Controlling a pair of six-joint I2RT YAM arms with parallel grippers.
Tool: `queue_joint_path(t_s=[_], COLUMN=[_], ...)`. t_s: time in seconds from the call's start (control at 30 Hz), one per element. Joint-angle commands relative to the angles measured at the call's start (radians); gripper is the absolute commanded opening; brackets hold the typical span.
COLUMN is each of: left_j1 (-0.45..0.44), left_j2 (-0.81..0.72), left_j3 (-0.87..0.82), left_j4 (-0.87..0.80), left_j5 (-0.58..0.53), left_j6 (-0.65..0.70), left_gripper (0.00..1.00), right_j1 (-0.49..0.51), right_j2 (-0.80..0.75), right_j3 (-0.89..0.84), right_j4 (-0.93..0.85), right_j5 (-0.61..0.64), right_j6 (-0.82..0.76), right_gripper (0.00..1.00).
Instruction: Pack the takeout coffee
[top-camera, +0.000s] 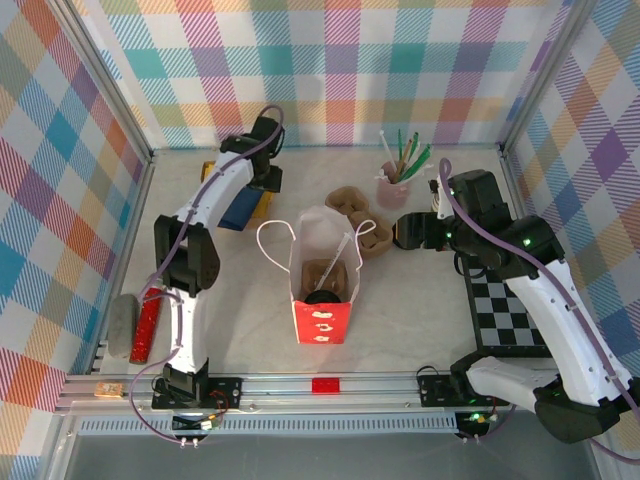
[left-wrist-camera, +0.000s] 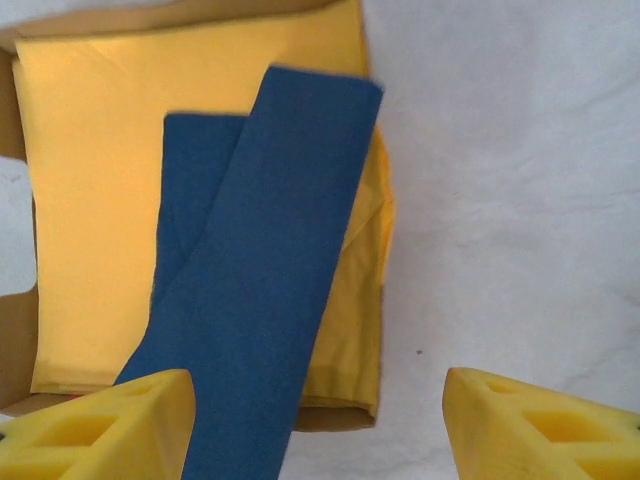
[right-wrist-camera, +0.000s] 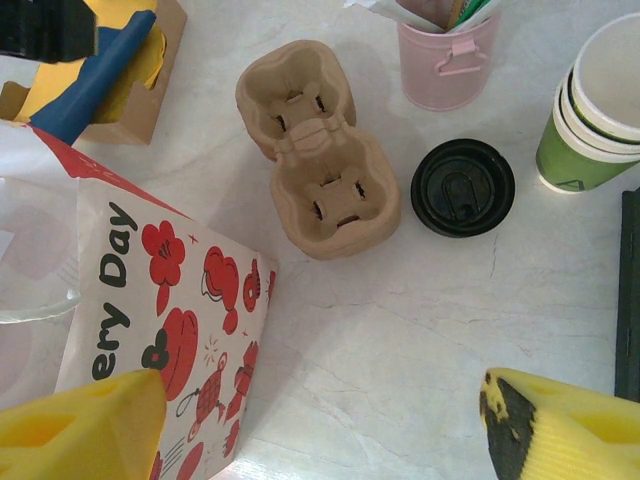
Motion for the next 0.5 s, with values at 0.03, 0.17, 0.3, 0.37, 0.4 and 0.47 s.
queue_joint_path(t_s=[0.03,0.17,0.3,0.37,0.4,0.47], left_j1=[0.017,0.017,0.018,0.02,0.021,0.024], left_j2=[0.032,0.011,0.011,0.022,0.026,0.033], left_j3=[-0.015,-0.042,-0.035,-0.026,-0.023,-0.02], left_j4=[-0.044,-0.008,-0.002,-0.009,-0.013,-0.014], left_j5=[-0.068,-0.073,-0.069,-0.064,-0.06,-0.052], left_j6=[0.028,0.028,0.038,0.041,0.043,0.044], left_gripper=[0.67,0.67,0.68,0.68,0.68,0.68], right_j1=[-0.009,-0.009,-0.009,-0.009,-0.009,-0.008], right_j2=[-0.03,-0.027,-0.028,-0.028,-0.028,-0.028], right_j3=[-0.024,-0.03,-0.039,-0.042,-0.043,-0.048], right_j4=[0.012,0.01,0.014,0.013,0.014,0.017], right_j5=[0.005,0.001,0.002,0.001,0.0,0.001], right_j6=[-0.013,-0.011,-0.012,-0.012,-0.013,-0.014], right_gripper=[0.85,0.87,0.88,0.9,0.91,0.92])
